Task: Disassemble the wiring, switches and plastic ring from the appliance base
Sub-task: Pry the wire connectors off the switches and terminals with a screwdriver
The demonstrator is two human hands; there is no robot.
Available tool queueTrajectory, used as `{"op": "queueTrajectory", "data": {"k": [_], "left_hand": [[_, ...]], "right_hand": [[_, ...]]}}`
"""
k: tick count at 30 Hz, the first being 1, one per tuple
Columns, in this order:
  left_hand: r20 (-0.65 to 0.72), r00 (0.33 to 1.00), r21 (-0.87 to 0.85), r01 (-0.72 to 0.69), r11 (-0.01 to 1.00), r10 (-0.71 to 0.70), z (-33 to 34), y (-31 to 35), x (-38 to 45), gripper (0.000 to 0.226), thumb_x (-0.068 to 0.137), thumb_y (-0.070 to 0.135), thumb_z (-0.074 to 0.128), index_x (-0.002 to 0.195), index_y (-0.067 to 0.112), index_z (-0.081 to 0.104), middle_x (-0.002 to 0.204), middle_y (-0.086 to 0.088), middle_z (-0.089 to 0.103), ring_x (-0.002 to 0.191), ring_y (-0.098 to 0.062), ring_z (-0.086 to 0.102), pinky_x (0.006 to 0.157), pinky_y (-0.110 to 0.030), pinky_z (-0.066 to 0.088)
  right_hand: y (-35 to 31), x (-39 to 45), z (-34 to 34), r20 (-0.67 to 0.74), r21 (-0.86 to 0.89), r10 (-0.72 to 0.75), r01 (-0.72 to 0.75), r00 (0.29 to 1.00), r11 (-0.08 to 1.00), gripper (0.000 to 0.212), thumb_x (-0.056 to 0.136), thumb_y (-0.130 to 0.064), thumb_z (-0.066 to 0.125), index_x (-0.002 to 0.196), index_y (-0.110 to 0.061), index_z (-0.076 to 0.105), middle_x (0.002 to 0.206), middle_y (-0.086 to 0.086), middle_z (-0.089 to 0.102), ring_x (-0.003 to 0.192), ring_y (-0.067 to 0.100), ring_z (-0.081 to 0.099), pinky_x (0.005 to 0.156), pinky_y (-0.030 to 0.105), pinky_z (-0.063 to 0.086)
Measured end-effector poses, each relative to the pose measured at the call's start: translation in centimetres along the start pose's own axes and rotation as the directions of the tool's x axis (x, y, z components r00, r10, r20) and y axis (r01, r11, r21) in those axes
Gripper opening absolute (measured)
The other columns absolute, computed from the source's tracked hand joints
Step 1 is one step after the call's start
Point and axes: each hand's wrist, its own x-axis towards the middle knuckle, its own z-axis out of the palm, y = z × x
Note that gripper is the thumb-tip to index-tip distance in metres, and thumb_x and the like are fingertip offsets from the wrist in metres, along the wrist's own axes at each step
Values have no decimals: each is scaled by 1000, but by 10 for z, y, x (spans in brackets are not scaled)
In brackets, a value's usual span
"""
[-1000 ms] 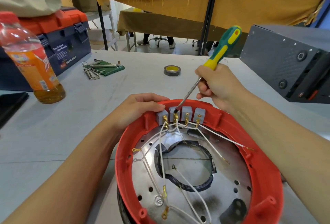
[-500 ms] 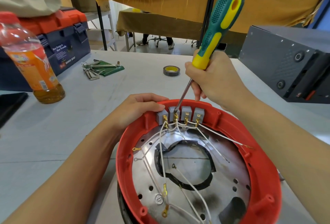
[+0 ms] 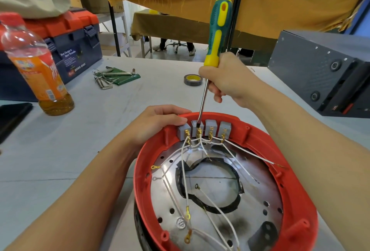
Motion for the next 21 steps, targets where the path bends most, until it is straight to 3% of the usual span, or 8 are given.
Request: {"op": "queueTrajectory", "data": {"k": [13, 21], "left_hand": [[-6, 1000, 25, -1, 1000, 1, -1, -1, 1, 21, 81, 3, 63, 98, 11, 73, 87, -11, 74, 66, -16, 70, 56, -20, 53], [-5, 1000, 30, 3, 1000, -3, -2, -1, 1, 22, 82, 3, 63, 99, 12, 73, 85, -10, 74, 66, -16, 70, 57, -20, 54]], "right_hand": [[30, 11, -1, 4, 213, 279, -273, 960, 938, 23, 89, -10, 50, 69, -13, 40, 33, -6, 33, 31, 9, 25, 37, 16, 37], [29, 5, -5, -19, 226, 216, -207, 976, 952, 20, 91, -11, 50, 72, -12, 44, 34, -6, 38, 30, 8, 31, 38, 18, 40]]}}
